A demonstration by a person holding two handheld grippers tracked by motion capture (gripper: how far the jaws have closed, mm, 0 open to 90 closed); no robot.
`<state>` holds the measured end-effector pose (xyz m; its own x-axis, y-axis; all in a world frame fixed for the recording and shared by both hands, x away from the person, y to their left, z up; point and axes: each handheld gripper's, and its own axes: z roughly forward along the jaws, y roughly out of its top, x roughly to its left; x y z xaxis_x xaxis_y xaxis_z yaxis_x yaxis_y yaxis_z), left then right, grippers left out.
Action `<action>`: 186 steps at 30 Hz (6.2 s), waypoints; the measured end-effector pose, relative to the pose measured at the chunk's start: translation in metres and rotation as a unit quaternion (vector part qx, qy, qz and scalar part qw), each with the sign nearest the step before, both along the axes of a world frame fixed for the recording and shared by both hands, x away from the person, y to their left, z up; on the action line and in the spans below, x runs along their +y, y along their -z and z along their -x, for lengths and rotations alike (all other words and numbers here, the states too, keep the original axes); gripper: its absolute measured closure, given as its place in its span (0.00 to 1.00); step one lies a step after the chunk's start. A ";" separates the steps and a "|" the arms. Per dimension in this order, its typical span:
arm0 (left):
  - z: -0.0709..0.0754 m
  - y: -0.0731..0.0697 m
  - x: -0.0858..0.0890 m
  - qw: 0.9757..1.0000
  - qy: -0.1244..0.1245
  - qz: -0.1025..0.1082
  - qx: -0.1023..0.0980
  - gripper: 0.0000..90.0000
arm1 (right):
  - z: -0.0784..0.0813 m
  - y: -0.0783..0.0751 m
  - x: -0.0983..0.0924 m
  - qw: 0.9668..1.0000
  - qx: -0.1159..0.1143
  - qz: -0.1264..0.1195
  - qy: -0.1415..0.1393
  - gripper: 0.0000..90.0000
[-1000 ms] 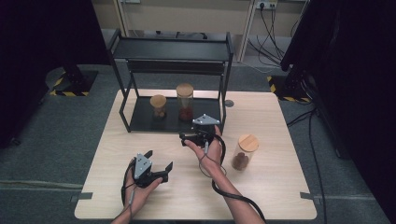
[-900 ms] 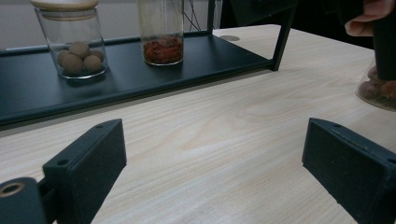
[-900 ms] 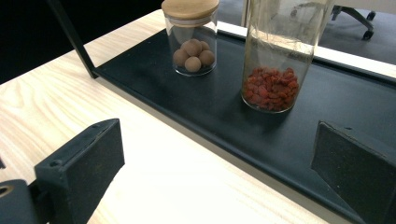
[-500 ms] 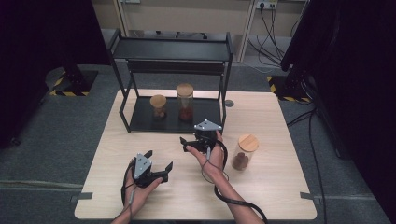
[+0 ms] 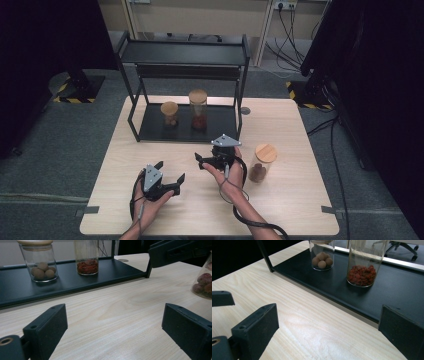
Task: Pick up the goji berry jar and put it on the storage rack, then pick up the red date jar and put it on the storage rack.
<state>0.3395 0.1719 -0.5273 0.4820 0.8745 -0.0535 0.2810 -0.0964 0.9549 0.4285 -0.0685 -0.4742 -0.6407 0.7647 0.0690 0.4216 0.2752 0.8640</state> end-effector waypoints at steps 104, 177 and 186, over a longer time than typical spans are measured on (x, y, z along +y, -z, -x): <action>0.001 0.000 0.000 1.000 -0.006 0.002 -0.004 0.06 | 0.123 0.014 -0.162 0.992 -0.015 -0.025 0.122 0.04; 0.001 0.000 0.002 1.000 -0.006 0.008 -0.003 0.06 | 0.067 -0.017 -0.154 0.985 -0.102 -0.036 0.133 0.28; 0.001 0.000 0.002 1.000 -0.006 0.009 -0.003 0.06 | 0.066 -0.026 -0.148 0.986 -0.109 -0.037 0.123 0.28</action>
<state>0.3388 0.1738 -0.5276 0.4716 0.8793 -0.0672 0.2764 -0.0751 0.9581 0.3629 -0.2160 -0.4478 -0.4415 0.8972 0.0120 0.2694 0.1197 0.9556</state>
